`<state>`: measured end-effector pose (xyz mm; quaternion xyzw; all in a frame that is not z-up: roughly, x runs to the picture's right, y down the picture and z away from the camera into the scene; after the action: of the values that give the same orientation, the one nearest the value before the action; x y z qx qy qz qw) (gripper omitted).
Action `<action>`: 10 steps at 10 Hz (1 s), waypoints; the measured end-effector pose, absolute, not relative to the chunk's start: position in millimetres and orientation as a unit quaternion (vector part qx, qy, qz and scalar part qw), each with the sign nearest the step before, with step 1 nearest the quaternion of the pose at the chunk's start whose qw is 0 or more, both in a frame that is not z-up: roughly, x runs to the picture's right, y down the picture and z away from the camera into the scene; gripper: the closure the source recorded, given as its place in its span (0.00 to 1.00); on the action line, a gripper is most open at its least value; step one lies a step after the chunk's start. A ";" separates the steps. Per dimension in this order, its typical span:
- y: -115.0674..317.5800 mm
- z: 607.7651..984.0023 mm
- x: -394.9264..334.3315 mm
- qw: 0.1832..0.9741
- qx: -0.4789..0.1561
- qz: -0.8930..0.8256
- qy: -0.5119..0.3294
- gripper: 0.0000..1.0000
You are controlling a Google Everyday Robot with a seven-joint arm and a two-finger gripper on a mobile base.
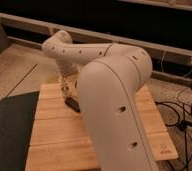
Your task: Move the arm in a circular motion
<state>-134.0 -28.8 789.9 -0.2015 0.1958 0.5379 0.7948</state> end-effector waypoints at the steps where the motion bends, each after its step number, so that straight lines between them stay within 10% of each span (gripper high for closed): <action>1: -8.4 768.7 -148.6 0.805 -0.215 0.522 0.182 0.35; 10: 44.6 719.6 -73.6 0.772 -0.193 0.573 0.197 0.35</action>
<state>-73.6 44.6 719.6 -0.1934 0.1975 0.5725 0.7719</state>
